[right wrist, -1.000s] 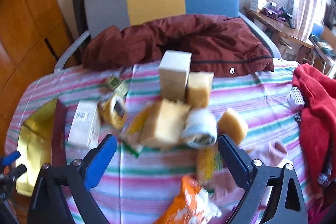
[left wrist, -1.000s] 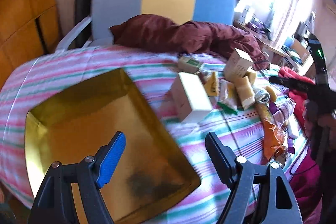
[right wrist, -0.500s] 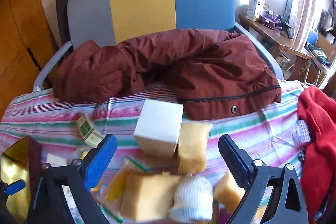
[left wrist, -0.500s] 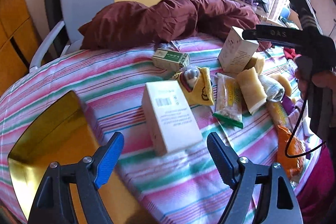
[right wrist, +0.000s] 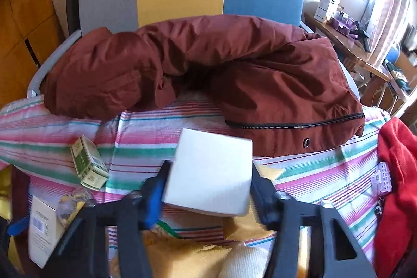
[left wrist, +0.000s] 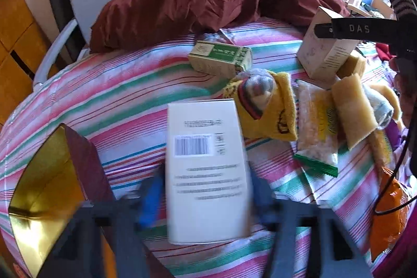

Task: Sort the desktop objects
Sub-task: 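Grasp the barcoded white box with the left tool while the right tool grasps the plain white box, then carry both white boxes into the gold tray and open both tools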

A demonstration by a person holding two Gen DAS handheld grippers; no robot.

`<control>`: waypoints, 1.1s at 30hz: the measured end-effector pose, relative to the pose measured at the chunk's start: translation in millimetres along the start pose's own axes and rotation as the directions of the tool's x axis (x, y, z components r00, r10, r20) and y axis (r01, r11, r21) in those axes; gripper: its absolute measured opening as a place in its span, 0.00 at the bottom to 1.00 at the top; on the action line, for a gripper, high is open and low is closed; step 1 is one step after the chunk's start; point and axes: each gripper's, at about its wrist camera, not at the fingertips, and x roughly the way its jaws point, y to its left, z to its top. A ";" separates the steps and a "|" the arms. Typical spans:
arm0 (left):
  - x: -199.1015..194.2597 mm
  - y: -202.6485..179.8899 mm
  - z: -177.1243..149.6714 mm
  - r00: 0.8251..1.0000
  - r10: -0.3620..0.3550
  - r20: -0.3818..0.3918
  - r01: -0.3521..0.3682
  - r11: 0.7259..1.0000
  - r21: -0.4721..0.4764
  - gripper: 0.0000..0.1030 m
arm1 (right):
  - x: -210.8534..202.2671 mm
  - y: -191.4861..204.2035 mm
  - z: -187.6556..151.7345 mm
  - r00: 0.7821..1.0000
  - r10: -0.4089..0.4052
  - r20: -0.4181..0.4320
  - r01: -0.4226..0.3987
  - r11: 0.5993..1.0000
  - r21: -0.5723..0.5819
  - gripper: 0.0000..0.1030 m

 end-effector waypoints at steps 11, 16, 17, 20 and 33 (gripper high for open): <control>-48.7 8.3 -13.5 0.986 -0.050 0.162 0.054 0.998 -0.021 0.48 | -53.9 8.8 -5.5 0.994 0.033 0.103 -0.033 0.999 -0.006 0.51; -93.3 30.8 -24.4 0.970 -0.064 0.235 0.085 0.993 -0.081 0.48 | -102.8 28.0 -15.4 0.979 0.079 0.190 -0.072 0.996 -0.046 0.51; -101.3 36.6 -27.2 0.966 -0.060 0.250 0.085 0.992 -0.092 0.49 | -113.9 34.2 -18.4 0.974 0.096 0.206 -0.086 0.995 -0.058 0.51; -121.1 56.5 -40.4 0.961 -0.043 0.273 0.082 0.987 -0.136 0.49 | -138.2 52.4 -27.1 0.960 0.151 0.234 -0.132 0.987 -0.094 0.51; -139.5 189.1 -124.6 0.955 0.214 0.204 -0.118 0.909 -0.400 0.49 | -195.3 214.6 -64.5 0.887 0.442 0.137 -0.361 0.846 -0.393 0.51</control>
